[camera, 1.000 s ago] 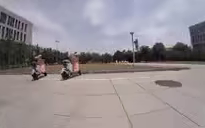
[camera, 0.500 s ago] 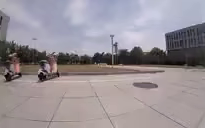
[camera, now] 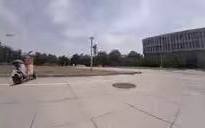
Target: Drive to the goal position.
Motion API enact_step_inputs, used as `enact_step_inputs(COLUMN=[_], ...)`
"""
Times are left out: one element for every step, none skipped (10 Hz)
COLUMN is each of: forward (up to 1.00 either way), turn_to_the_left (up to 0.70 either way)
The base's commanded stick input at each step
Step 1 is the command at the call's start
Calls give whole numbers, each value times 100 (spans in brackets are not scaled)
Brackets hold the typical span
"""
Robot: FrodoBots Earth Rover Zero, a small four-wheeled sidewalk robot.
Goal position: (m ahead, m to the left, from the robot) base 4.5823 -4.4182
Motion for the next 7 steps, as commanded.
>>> enact_step_inputs(forward=[100, 100, 100, 100, 100, 100, 100], turn_to_the_left=[0, 0, 0, 0, -8, -28, -39])
